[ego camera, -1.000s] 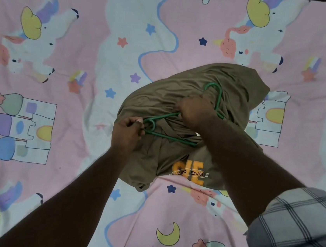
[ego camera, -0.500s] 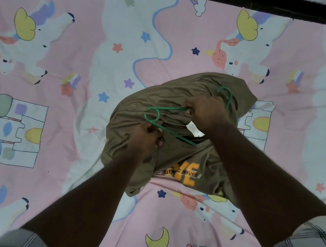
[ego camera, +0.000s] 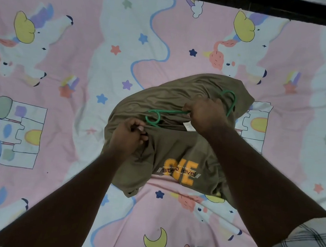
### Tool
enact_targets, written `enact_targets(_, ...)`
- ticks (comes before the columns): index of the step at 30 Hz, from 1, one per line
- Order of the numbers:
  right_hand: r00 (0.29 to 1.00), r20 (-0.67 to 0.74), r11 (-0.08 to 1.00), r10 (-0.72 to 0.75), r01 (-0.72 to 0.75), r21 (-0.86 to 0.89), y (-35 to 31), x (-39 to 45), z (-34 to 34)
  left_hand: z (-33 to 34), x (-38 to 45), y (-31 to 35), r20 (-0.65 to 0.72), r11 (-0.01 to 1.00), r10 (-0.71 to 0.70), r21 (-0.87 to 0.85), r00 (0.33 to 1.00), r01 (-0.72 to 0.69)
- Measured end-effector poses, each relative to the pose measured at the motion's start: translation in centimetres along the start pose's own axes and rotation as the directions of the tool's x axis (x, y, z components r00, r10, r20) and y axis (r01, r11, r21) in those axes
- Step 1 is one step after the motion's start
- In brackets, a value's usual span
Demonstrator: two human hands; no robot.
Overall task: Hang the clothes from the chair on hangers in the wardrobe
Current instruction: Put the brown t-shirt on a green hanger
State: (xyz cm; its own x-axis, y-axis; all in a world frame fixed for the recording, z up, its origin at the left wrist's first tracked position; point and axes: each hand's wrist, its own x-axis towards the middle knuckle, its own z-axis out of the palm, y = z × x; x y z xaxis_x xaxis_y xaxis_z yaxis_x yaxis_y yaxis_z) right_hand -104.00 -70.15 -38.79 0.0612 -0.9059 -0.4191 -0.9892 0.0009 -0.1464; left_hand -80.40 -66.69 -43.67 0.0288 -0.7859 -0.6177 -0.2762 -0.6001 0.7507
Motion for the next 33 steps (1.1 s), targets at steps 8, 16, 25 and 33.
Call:
enact_targets(8, 0.99, 0.061, 0.988, -0.13, 0.135, -0.082, -1.6, -0.8, 1.7, -0.9, -0.3, 1.9, -0.082, 0.992, 0.119, 0.061, 0.99, -0.114)
enact_targets(16, 0.927, -0.274, 0.902, 0.258, -0.13, 0.411, 2.9, -2.9, 3.2, -1.4, 0.3, 1.9, -0.052, 0.849, 0.249, 0.492, 0.967, -0.192)
enact_targets(25, 0.884, 0.095, 0.819, 0.458, -0.461, 0.342, 9.0, -7.6, 6.5, 1.3, 0.4, 1.6, 0.107, 0.663, 0.17, 0.723, 0.98, -0.194)
enact_targets(33, 0.865, 0.185, 0.799, 0.466, -0.502, 0.33, 10.2, -7.4, 6.9, 2.4, 0.8, 1.5, 0.063, 0.721, 0.171, 0.672, 0.983, -0.168)
